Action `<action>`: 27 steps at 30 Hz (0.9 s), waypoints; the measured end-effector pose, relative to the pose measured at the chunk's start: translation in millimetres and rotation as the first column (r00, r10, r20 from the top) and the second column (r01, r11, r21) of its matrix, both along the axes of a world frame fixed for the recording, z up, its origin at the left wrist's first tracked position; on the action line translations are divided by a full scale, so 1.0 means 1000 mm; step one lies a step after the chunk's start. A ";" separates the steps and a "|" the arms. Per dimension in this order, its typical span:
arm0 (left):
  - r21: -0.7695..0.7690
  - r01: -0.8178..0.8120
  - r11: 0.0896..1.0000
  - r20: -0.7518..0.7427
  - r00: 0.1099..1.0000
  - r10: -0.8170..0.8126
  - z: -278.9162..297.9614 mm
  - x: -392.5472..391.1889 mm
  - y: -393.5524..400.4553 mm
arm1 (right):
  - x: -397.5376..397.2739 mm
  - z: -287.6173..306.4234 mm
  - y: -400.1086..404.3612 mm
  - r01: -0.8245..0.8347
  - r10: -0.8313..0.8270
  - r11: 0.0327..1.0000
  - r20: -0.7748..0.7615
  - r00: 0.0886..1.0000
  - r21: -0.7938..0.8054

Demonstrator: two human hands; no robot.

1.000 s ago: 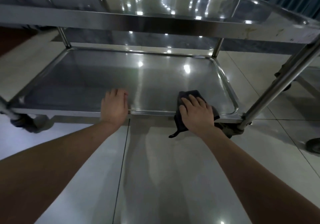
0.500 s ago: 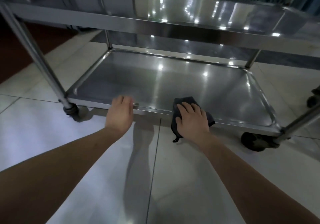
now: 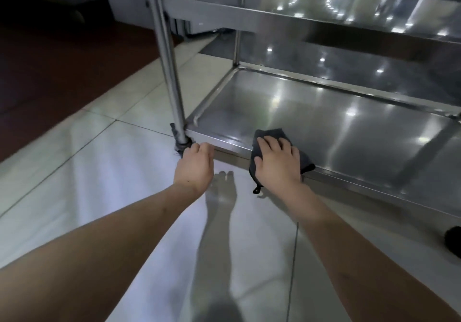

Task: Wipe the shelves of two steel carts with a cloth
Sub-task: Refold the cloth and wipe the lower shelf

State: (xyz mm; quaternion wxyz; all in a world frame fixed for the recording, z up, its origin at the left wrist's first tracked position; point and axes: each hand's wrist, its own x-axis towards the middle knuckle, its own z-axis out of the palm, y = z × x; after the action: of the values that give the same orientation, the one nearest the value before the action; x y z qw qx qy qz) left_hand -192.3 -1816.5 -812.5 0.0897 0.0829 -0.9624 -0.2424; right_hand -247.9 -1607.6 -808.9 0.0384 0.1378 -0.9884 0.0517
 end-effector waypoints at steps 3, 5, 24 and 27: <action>0.002 -0.036 0.999 0.028 0.999 0.035 0.000 0.004 -0.024 | -0.009 -0.001 -0.043 -0.035 0.035 0.999 -0.006 0.999 -0.007; -0.008 -0.059 0.998 0.045 0.997 0.059 -0.001 0.008 -0.038 | -0.015 -0.002 -0.069 -0.060 0.060 0.998 -0.010 0.998 -0.012; -0.024 -0.214 0.977 0.129 0.968 0.215 0.016 0.051 -0.097 | -0.038 -0.006 -0.141 -0.387 0.388 0.921 -0.040 0.921 0.033; -0.020 -0.225 0.974 0.148 0.963 0.225 0.021 0.054 -0.094 | -0.037 -0.010 -0.120 -0.418 0.418 0.909 -0.056 0.907 0.013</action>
State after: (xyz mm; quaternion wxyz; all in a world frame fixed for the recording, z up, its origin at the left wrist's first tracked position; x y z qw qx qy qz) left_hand -138.7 -1910.2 -791.7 0.0446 0.2093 -0.9512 -0.2223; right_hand -285.3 -1727.9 -818.9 0.0548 0.3474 -0.9345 0.0543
